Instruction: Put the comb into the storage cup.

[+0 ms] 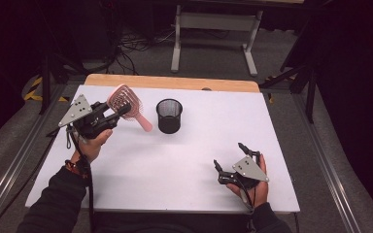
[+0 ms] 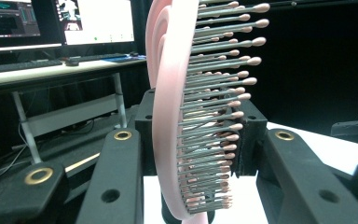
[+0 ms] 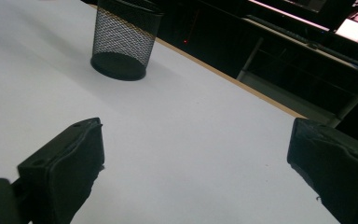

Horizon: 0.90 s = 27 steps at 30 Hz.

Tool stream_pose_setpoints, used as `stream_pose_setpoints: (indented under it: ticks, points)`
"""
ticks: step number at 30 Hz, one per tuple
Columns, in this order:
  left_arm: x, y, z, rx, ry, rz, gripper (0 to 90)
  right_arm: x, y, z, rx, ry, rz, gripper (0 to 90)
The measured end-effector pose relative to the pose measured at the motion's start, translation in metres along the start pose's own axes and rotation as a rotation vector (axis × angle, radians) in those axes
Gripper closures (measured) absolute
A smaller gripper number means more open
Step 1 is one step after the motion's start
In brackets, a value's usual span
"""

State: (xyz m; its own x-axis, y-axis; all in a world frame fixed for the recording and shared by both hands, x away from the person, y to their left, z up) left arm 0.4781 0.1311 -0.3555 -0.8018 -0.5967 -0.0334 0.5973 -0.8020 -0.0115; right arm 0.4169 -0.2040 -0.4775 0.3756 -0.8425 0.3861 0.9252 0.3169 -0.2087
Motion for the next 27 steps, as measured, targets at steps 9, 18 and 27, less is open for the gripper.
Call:
stream_pose_setpoints:
  ticks: [9, 18, 27]
  points:
    - [-0.006, 0.000, 0.010, 0.002, 0.019, 0.005, 63.3, -0.001, 0.002, -0.002, -0.009, -0.007, 0.000, 4.6]
    - [-0.005, 0.003, 0.027, 0.026, 0.042, 0.002, 63.3, -0.002, 0.003, -0.002, -0.011, -0.012, 0.000, 4.6]
    - [-0.001, 0.017, 0.035, 0.035, 0.053, -0.013, 63.3, 0.000, 0.001, 0.001, 0.009, -0.014, -0.022, 5.7]
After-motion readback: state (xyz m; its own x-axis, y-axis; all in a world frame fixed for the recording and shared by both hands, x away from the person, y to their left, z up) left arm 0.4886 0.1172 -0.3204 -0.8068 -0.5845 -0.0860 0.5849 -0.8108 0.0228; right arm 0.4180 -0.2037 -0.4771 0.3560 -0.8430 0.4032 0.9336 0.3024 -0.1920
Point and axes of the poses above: each handheld gripper's, and its own axes: y roughly forward along the jaws, z roughly out of its top, x roughly to its right, the point moved 10 cm from there along y, roughly forward along the jaws, and after that the axes turned 4 degrees about -z, right-handed, at the moved point
